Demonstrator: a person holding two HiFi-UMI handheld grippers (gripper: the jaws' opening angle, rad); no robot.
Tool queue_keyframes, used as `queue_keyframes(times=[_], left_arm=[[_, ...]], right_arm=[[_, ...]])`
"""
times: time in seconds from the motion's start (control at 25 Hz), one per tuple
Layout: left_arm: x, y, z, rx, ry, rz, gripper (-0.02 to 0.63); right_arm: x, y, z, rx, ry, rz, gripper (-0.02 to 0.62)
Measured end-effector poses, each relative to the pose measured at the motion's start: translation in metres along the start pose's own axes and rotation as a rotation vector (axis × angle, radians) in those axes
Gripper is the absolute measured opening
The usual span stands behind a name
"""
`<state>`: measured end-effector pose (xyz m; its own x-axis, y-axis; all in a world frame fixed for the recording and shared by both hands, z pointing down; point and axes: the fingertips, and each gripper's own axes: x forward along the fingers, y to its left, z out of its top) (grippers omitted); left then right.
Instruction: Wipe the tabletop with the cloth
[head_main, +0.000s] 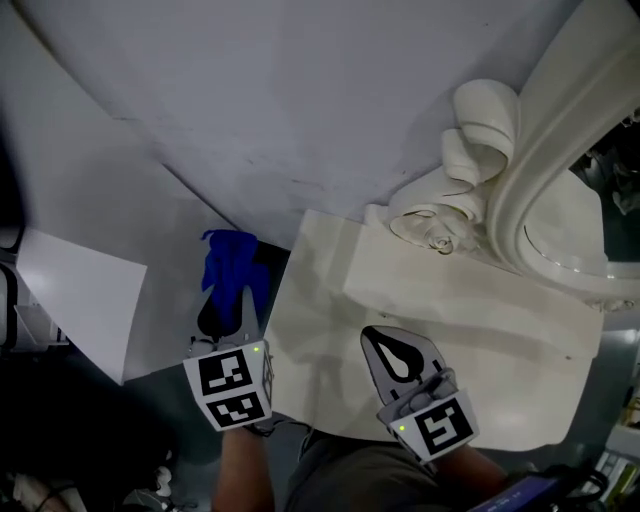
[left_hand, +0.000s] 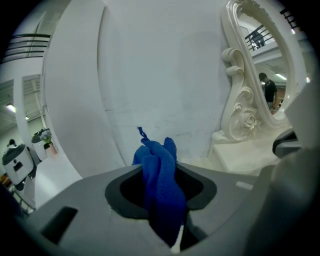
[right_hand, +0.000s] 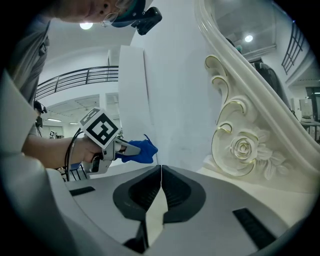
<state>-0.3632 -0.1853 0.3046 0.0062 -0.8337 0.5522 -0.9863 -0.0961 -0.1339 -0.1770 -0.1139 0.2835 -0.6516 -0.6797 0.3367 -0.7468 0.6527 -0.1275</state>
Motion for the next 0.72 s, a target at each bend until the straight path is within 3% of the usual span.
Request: queue_keyframes(times=[0.72], left_arm=[[0.034,-0.037,-0.126,0.01,0.172,-0.092,0.155]], right_arm=[[-0.018,-0.006,-0.083,0.1,0.146,-0.056,0.015]])
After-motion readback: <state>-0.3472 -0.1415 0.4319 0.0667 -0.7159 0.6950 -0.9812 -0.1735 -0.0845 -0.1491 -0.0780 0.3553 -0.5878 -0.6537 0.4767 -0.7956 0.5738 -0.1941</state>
